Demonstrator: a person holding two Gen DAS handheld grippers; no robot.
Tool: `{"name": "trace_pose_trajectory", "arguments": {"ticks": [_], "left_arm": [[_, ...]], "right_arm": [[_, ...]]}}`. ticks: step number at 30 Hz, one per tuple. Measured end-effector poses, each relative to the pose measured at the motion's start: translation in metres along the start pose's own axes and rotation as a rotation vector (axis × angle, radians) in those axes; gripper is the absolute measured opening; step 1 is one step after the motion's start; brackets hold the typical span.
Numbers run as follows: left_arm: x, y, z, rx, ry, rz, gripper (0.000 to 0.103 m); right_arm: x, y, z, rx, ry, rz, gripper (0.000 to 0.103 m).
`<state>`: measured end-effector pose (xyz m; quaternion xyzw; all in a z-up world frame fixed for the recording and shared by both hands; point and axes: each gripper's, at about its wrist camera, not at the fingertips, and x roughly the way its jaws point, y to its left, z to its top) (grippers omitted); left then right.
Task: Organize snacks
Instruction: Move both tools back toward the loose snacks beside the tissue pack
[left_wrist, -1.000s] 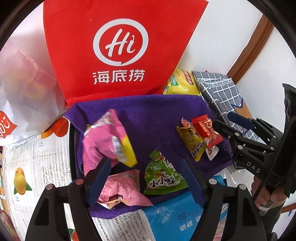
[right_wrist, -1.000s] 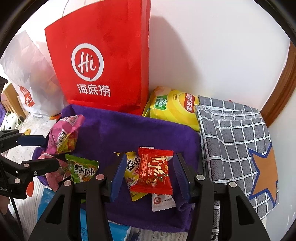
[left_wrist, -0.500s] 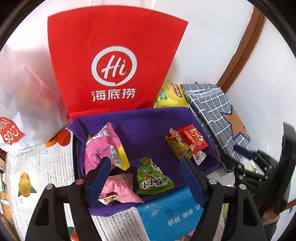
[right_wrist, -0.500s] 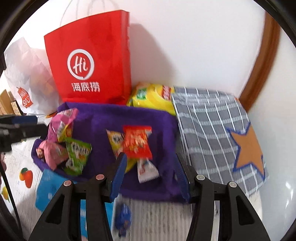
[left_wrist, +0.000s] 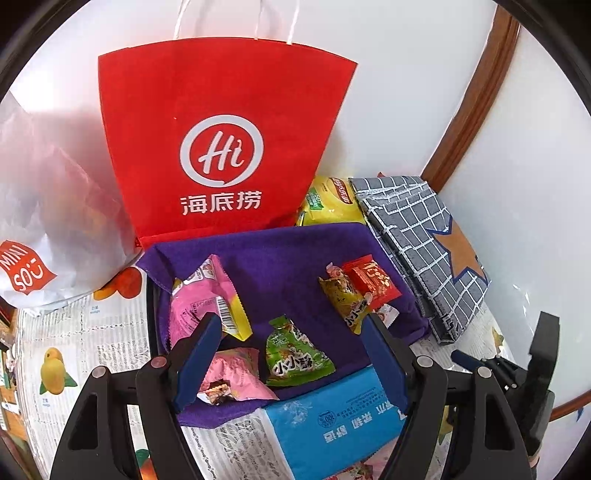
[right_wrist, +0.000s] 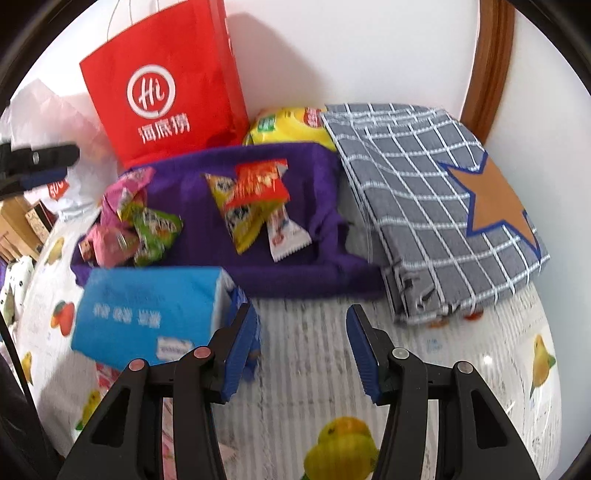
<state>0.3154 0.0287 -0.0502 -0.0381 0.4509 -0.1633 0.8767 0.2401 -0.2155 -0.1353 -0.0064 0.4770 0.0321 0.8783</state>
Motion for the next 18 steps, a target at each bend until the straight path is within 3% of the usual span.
{"name": "trace_pose_trajectory", "arguments": {"ticks": [11,13,15,18], "left_arm": [[-0.005,-0.004,-0.001,0.028,-0.015,0.005,0.076],[-0.008,-0.003,0.0,0.041,-0.031,0.029,0.076],[-0.01,-0.001,0.001,0.041,-0.04,0.049,0.076],[-0.012,0.002,0.002,0.029,-0.039,0.054,0.076]], "right_arm": [[0.023,0.004,-0.023,-0.022,0.085,0.013,0.052],[0.027,0.006,-0.025,-0.034,0.088,0.01,0.046],[0.032,0.006,-0.028,-0.039,0.108,0.029,0.016],[0.035,0.004,-0.031,-0.036,0.115,0.049,0.01]]}}
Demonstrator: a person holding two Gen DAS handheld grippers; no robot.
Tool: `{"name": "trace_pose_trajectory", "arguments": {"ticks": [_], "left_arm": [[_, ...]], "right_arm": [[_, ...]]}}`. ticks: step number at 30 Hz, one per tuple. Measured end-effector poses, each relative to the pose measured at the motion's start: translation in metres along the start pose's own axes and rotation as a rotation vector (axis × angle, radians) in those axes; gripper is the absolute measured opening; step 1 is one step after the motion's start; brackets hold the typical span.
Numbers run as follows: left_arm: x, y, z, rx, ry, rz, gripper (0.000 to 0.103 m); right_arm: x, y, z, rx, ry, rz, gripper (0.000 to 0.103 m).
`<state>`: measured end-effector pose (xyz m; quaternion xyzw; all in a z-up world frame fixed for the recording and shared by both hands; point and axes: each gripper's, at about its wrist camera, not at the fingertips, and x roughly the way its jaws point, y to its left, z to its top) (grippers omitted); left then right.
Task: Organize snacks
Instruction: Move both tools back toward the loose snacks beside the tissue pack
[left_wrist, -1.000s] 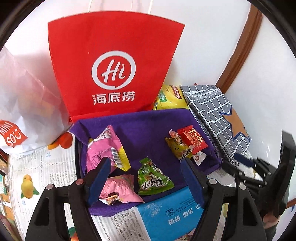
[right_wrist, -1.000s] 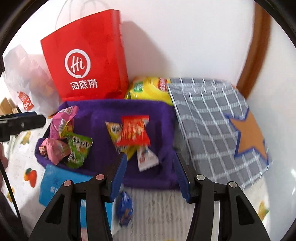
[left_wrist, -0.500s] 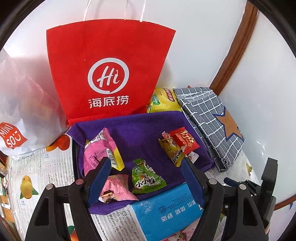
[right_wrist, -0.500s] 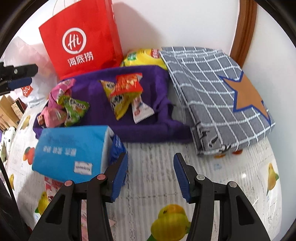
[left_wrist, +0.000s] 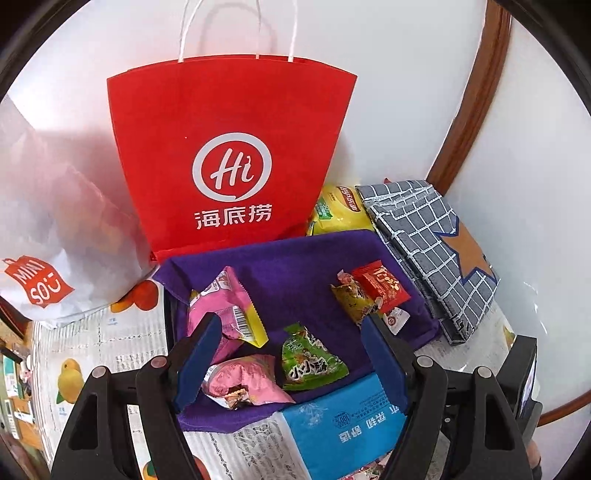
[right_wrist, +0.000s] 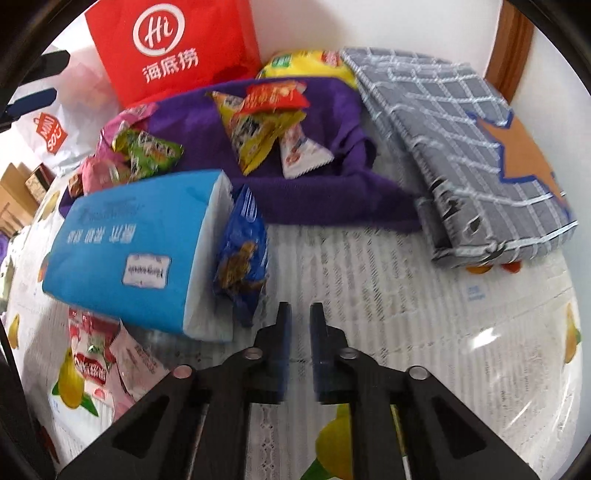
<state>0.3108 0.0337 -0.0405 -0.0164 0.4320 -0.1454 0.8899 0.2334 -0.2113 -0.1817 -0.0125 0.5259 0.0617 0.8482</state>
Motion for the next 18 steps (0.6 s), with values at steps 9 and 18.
{"name": "trace_pose_trajectory", "arguments": {"ticks": [9,18], "left_arm": [[-0.012,0.009,-0.014,-0.04,0.019,0.036,0.076],[-0.015,0.024,-0.051,-0.08,0.063,0.075,0.076]], "right_arm": [[-0.02,-0.017,-0.01,0.012,-0.06,0.001,0.036],[-0.032,-0.028,-0.02,0.059,-0.097,0.016,0.054]]}}
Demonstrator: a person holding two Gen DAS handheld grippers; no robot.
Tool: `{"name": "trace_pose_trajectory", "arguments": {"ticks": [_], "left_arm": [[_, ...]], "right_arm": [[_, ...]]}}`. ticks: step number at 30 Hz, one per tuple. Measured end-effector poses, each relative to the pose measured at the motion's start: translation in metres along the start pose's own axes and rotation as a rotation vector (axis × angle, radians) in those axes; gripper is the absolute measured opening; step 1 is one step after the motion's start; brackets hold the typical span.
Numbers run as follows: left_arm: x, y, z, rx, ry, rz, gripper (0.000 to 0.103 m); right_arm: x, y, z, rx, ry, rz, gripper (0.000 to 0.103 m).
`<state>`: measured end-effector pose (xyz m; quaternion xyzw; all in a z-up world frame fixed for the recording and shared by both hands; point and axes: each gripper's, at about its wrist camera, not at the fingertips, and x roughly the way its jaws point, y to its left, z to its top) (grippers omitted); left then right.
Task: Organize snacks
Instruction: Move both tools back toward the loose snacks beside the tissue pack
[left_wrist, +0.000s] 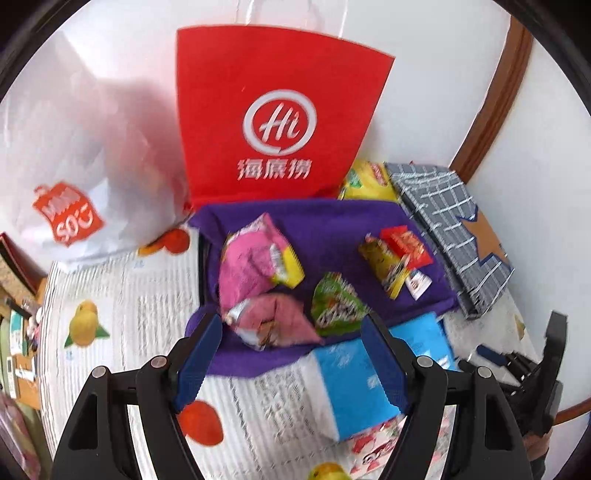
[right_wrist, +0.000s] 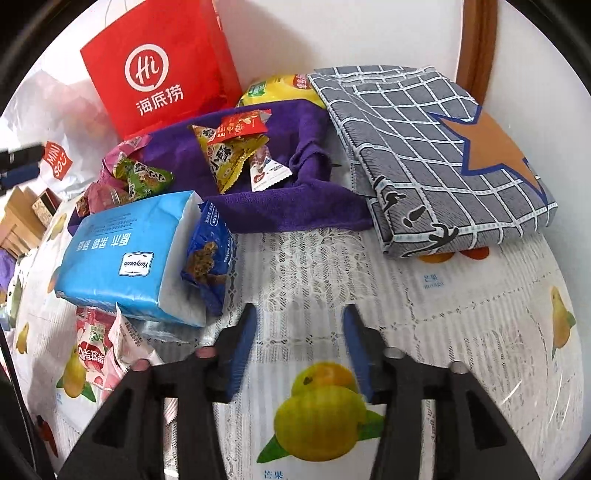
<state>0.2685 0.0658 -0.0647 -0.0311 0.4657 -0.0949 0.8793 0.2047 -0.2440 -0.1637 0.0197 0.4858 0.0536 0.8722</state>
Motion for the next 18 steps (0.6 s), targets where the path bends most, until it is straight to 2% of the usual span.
{"name": "trace_pose_trajectory", "arguments": {"ticks": [4,7,10,14,18], "left_arm": [[-0.002,0.007,-0.016,-0.023,0.019,0.013,0.076],[-0.005,0.01,-0.025,-0.041,0.024,0.017,0.076],[-0.009,0.011,-0.03,-0.048,0.025,0.017,0.076],[-0.015,0.013,-0.033,-0.061,0.017,0.025,0.076],[-0.014,0.016,-0.035,-0.073,0.019,0.03,0.076]], "right_arm": [[-0.001,0.009,0.001,-0.028,-0.001,0.037,0.054],[-0.013,0.015,0.0,-0.043,-0.054,0.063,0.054],[-0.026,0.017,0.012,-0.04,-0.116,0.064,0.054],[-0.034,0.022,0.035,-0.023,-0.162,0.132,0.054],[-0.015,0.036,0.052,-0.05,-0.135,0.12,0.05]]}}
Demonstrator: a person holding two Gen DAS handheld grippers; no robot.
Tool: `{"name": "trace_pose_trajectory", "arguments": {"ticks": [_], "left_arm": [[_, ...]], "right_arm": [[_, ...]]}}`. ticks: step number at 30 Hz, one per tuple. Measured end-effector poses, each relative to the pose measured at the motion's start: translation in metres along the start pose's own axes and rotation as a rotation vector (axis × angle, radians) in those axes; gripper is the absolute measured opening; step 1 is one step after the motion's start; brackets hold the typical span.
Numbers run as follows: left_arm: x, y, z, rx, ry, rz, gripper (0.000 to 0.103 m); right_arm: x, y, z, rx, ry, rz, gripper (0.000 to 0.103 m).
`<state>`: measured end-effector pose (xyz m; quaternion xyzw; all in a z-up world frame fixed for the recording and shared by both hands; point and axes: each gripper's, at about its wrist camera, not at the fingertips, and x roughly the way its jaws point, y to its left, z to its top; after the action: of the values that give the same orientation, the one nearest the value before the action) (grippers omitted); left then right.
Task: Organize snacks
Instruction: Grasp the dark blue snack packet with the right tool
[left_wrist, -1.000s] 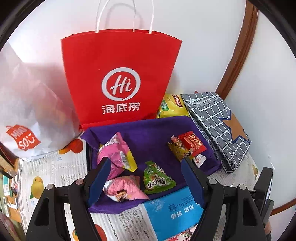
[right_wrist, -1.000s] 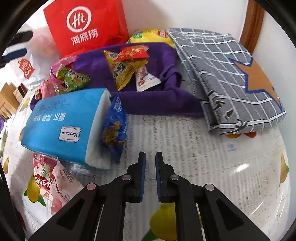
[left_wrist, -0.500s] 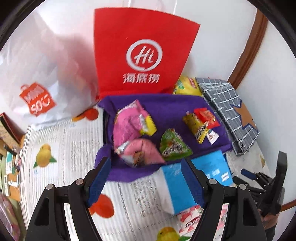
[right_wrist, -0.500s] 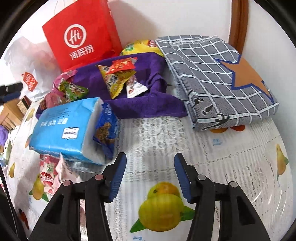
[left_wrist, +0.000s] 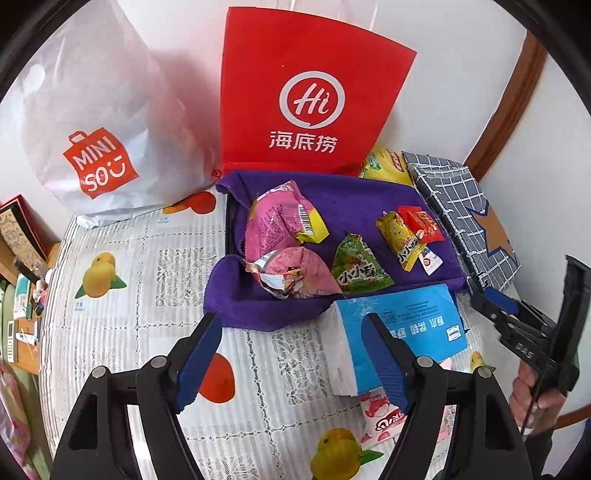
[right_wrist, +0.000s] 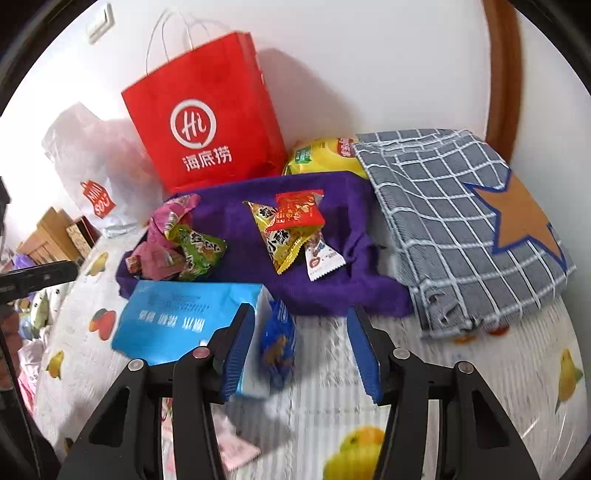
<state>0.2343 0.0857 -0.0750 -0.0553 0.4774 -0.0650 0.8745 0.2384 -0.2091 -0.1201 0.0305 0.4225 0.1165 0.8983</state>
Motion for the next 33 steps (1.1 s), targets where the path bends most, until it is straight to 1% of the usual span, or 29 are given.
{"name": "trace_pose_trajectory", "arguments": {"ticks": [1,3,5,8,10,13,16,19,20,22,24,28,33], "left_arm": [[0.001,0.002,0.0,-0.003,0.002,0.003,0.076],[0.003,0.005,-0.001,-0.011,0.005,0.003,0.076],[0.005,0.009,-0.002,-0.023,0.011,0.002,0.076],[0.007,0.014,-0.006,-0.036,0.016,0.003,0.076],[0.009,0.017,-0.008,-0.048,0.019,0.001,0.076],[0.012,0.02,-0.011,-0.062,0.025,-0.005,0.076],[0.015,0.022,-0.014,-0.069,0.035,0.001,0.076],[0.016,0.025,-0.018,-0.072,0.043,0.01,0.076],[0.016,0.026,-0.02,-0.073,0.045,0.014,0.076],[0.016,0.027,-0.025,-0.073,0.051,0.021,0.076],[0.016,0.029,-0.029,-0.074,0.054,0.021,0.076],[0.017,0.027,-0.039,-0.064,0.064,0.015,0.076],[0.019,0.012,-0.053,-0.029,0.076,-0.017,0.076]], "right_arm": [[0.008,0.001,0.001,-0.002,0.018,-0.002,0.05],[0.022,-0.002,0.0,-0.002,0.062,-0.019,0.044],[0.029,-0.009,-0.002,0.011,0.085,-0.043,0.042],[0.024,-0.025,-0.007,0.045,0.076,-0.057,0.042],[0.019,-0.037,-0.01,0.074,0.075,-0.052,0.043],[0.018,-0.044,-0.014,0.085,0.08,-0.033,0.043],[0.029,-0.043,-0.02,0.066,0.11,-0.035,0.043],[0.042,-0.04,-0.024,0.071,0.145,-0.014,0.043],[0.046,-0.038,-0.024,0.07,0.148,0.0,0.043],[0.051,-0.034,-0.025,0.058,0.146,0.004,0.047],[0.056,-0.028,-0.026,0.026,0.154,-0.003,0.054],[0.056,-0.03,-0.028,0.018,0.142,0.019,0.054],[0.05,-0.026,-0.034,-0.075,0.14,0.006,0.054]]}}
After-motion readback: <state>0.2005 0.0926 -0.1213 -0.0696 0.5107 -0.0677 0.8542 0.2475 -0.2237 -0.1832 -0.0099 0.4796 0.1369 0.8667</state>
